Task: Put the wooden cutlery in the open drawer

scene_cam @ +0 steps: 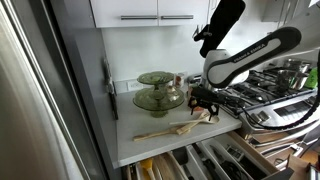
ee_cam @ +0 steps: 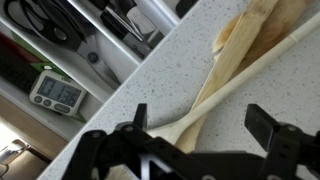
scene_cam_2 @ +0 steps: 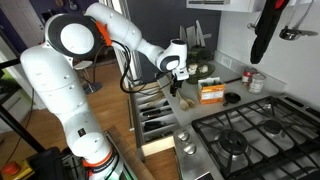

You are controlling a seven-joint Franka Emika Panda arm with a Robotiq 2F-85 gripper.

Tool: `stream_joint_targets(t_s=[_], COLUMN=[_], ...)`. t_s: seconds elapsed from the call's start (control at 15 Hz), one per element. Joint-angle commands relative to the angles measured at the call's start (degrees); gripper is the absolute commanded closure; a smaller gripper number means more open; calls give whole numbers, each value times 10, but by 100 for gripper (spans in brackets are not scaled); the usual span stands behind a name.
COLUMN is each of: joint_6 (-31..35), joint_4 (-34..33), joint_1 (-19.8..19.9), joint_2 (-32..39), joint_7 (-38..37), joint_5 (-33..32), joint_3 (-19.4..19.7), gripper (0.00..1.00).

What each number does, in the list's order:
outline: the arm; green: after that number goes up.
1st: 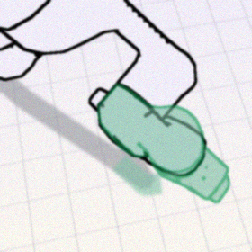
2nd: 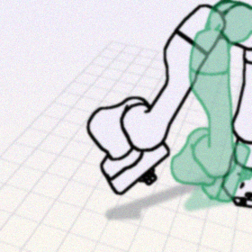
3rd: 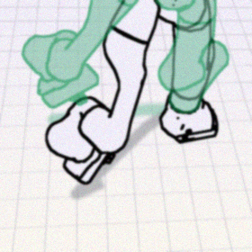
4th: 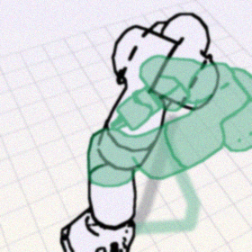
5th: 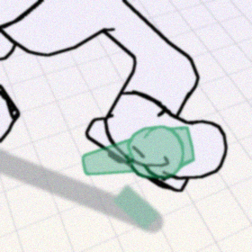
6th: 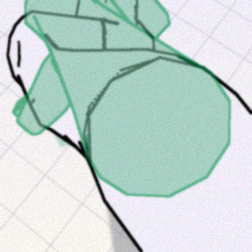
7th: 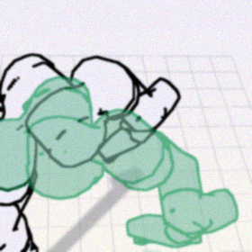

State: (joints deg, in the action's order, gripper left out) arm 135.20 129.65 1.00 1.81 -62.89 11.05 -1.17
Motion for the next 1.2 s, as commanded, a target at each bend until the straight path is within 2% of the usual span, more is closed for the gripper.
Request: stream_joint_targets(t_s=[0.0,0.07,0.13,0.2,0.27,0.4,0.47,0.53,0.6,0.67,0.8,0.87,0.93,1.13], joint_6=[36,47,66,78,89,96,98,97,96,97,96,96,94,94], joint_4=[-17,-20,-20,-22,-25,-30,-32,-33,-33,-33,-32,-32,-31,-29], joint_1=[-7,-7,-7,-8,-8,-10,-10,-10,-10,-10,-10,-9,-9,-11], joint_2=[33,39,45,50,57,67,71,74,75,74,73,73,72,71], joint_7=[-46,-50,-50,-50,-50,-62,-68,-76,-84,-90,-101,-103,-108,-137], joint_5=[45,61,77,88,97,99,96,94,89,89,86,86,84,62], joint_3=[4,4,4,4,4,6,7,9,10,12,15,16,17,25], gripper=[0,13,10,22,20,27,18,14,14,9,15,14,30,52])
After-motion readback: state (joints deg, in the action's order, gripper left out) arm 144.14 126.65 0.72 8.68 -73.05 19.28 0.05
